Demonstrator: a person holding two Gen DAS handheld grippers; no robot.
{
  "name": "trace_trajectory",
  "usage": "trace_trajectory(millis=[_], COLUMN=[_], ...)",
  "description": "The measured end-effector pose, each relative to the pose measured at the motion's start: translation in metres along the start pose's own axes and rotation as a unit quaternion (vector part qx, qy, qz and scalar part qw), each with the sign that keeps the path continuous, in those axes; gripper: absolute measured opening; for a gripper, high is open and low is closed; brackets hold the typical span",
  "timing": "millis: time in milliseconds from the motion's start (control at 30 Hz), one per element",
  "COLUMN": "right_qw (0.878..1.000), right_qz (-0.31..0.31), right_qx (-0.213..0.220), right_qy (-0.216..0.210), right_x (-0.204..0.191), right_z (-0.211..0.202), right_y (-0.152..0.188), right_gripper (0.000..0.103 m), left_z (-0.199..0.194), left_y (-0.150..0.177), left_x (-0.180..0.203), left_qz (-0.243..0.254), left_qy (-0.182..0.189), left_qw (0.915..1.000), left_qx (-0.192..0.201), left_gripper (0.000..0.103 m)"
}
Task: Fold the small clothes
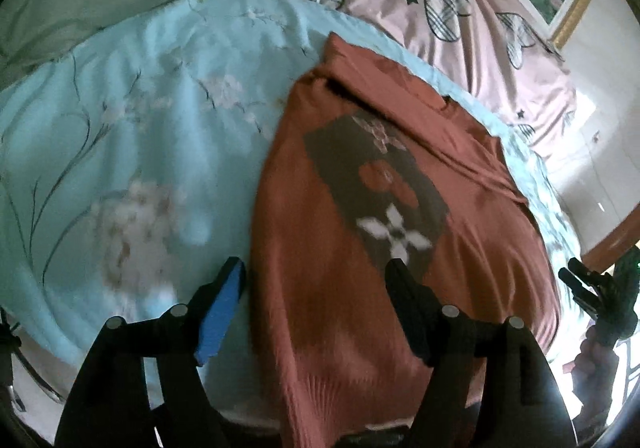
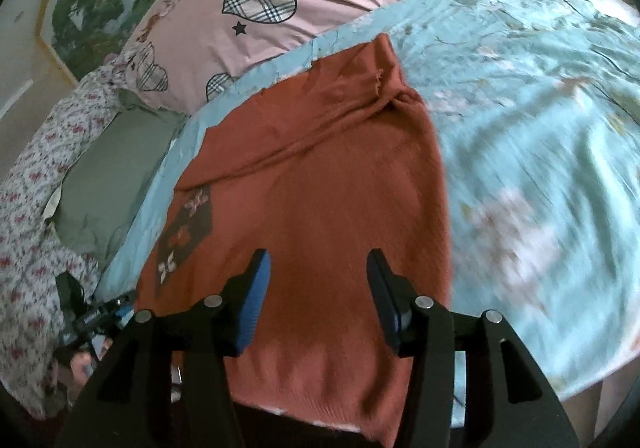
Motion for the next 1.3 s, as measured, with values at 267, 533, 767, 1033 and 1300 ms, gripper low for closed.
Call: trace_trajectory(millis=[267,533,767,1033,1300], right_qw=[0.998,0.995,0.994,0.989,0.976], right_qz=[0.012,0.006,-0.003,-0.011,0.010], right_qx=[-0.059,-0.091,-0.099,-0.050,0.075], right_qy=[0.010,-0.031,-0.039,-0.140,-0.204], right_x=[0.032,0.037,0.043,0.011,-0.003], right_z=[-0.031,-0.004,-0.008,-0.028,-0.054], right_y=[0.048,0.073,0.080,0.060,-0.001], right_gripper=[0.054,0.056,0.008,0.008,0.003], left_z=[-0.014,-0.003,0.000,-0.007,-0.039], left_y=[0.026,0.049,0.045,0.043,0.015], left_x=[-0.007,0.007,0.004,0.001,0.002], left_qz=[0.006,0.053,0.073,0.080,0.022], left_qy=[0.045,0.063,0.060,0.081,0.164], left_qw=[0.9986,0.9944,0.9931,0.9915,0.9862], left_qx=[-0.026,-0.067,-0.069,-0.063,-0.008], left_gripper=[0.074,0.070,0.039,0.009,0.007])
Point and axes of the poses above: each gripper's, at about its wrist camera, not at the fingertips, and z roughly the way its jaws point, x to its right, y to its underside, the point moved 2 cm from there along z, roughly the way its jaws point, and after that the axes turned 11 degrees about -y, right-handed, at the moved point
